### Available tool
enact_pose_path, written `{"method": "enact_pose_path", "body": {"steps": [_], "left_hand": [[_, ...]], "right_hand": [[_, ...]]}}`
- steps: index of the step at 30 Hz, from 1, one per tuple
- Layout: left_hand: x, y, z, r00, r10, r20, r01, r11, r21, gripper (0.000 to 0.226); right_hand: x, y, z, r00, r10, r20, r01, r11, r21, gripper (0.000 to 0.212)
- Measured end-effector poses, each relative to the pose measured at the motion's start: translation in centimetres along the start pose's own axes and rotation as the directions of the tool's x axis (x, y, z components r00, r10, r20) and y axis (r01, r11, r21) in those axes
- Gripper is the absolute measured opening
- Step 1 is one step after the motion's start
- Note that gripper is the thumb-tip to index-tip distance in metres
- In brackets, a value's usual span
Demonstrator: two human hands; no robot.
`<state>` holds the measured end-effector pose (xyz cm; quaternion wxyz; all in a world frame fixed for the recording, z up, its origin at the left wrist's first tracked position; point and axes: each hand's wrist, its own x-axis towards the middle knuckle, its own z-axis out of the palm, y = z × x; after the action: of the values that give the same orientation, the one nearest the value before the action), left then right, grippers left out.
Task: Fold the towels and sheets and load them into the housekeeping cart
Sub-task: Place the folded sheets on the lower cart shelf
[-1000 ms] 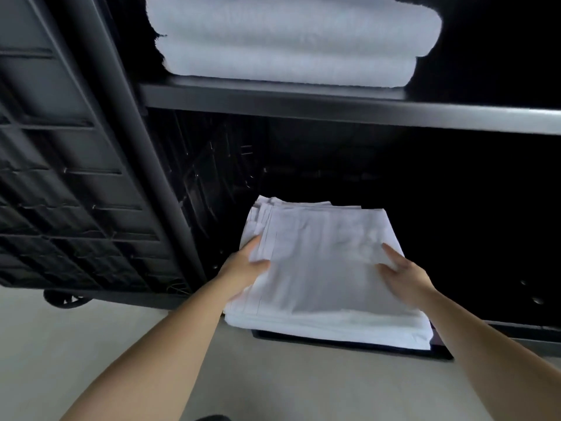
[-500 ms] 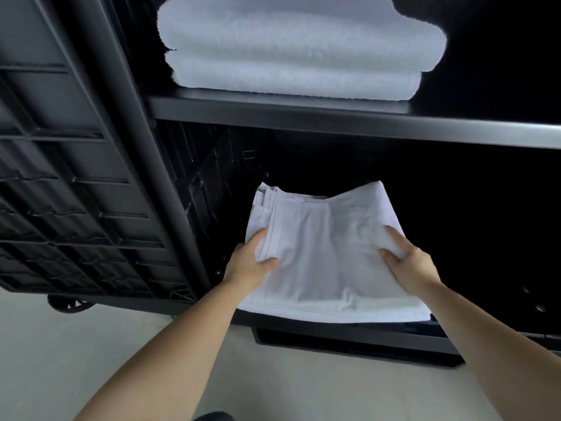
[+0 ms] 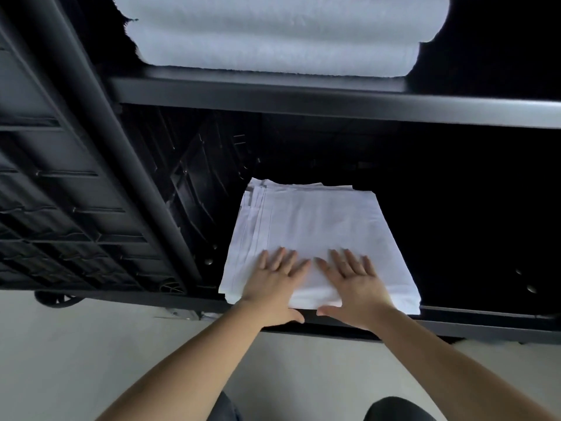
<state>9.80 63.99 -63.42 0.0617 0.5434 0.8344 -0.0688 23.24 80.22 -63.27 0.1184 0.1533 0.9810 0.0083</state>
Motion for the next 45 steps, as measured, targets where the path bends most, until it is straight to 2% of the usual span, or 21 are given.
{"method": "enact_pose_path", "body": {"steps": [5,9,13,17,18,20,23,27,29,31,32,34,36,42,45], "left_hand": [[-1.3,-0.1,1.5,0.998,-0.037,-0.049,0.044,0.988,0.151,0.1],[-1.1,-0.1,2.0,0.996,-0.063,-0.066,0.071,0.989,0.13,0.097],[-0.3,-0.6,1.6,0.996,-0.067,-0.051,0.073,0.991,0.112,0.092],[1.3,-1.5,-0.6,0.974,-0.118,-0.192,0.128,0.991,0.04,0.083],[1.8,-1.7,-1.0,0.967,-0.136,-0.217,0.146,0.989,0.033,0.082],[2.5,-1.9,-1.1,0.96,-0.185,-0.21,0.189,0.982,0.0,0.08],[2.5,-2.1,0.6,0.979,-0.198,-0.055,0.194,0.979,-0.064,0.08],[2.4,-1.9,0.7,0.976,-0.219,0.014,0.219,0.968,-0.122,0.067],[3.9,-1.4,-0.7,0.96,-0.271,-0.078,0.261,0.958,-0.119,0.052],[6.1,-1.1,-1.9,0.942,-0.269,-0.2,0.26,0.963,-0.069,0.037],[7.0,-1.3,-1.9,0.945,-0.26,-0.196,0.251,0.965,-0.072,0.034],[8.2,-1.9,-1.0,0.95,-0.285,-0.124,0.269,0.954,-0.134,0.05],[8.5,-2.5,0.3,0.93,-0.357,-0.091,0.334,0.921,-0.199,0.058],[7.0,-4.2,3.0,0.897,-0.438,-0.062,0.419,0.886,-0.199,0.077],[6.2,-4.3,3.2,0.892,-0.448,-0.068,0.426,0.88,-0.209,0.084]], "right_hand": [[-1.2,-0.6,0.0,0.998,0.032,-0.049,-0.038,0.993,-0.111,0.103],[-2.8,-0.5,0.2,0.981,0.008,-0.192,-0.032,0.992,-0.122,0.101],[-2.2,-0.2,0.0,0.976,-0.012,-0.22,-0.015,0.992,-0.123,0.098],[-0.5,0.7,-2.0,0.934,-0.024,-0.356,0.005,0.998,-0.056,0.093],[0.0,0.8,-2.5,0.936,-0.002,-0.353,-0.011,0.999,-0.034,0.092],[0.8,0.6,-2.9,0.962,0.068,-0.264,-0.062,0.998,0.029,0.088],[1.4,0.6,-0.3,0.991,0.134,-0.005,-0.132,0.985,0.108,0.07],[2.0,0.3,0.4,0.979,0.167,0.115,-0.182,0.974,0.136,0.057],[3.6,-0.1,-1.1,0.968,0.17,0.187,-0.202,0.964,0.171,0.051],[5.8,-1.3,-2.4,0.976,0.111,0.186,-0.158,0.952,0.261,0.049],[6.8,-2.1,-2.8,0.984,0.069,0.165,-0.119,0.942,0.315,0.049],[8.3,-3.0,-2.4,0.993,0.012,0.121,-0.055,0.935,0.351,0.049],[9.0,-1.8,-1.0,0.995,0.017,0.095,-0.042,0.961,0.272,0.049],[9.7,7.2,1.0,0.938,0.341,0.056,-0.346,0.926,0.15,0.058],[11.5,7.9,1.0,0.891,0.454,-0.017,-0.446,0.881,0.16,0.062]]}}
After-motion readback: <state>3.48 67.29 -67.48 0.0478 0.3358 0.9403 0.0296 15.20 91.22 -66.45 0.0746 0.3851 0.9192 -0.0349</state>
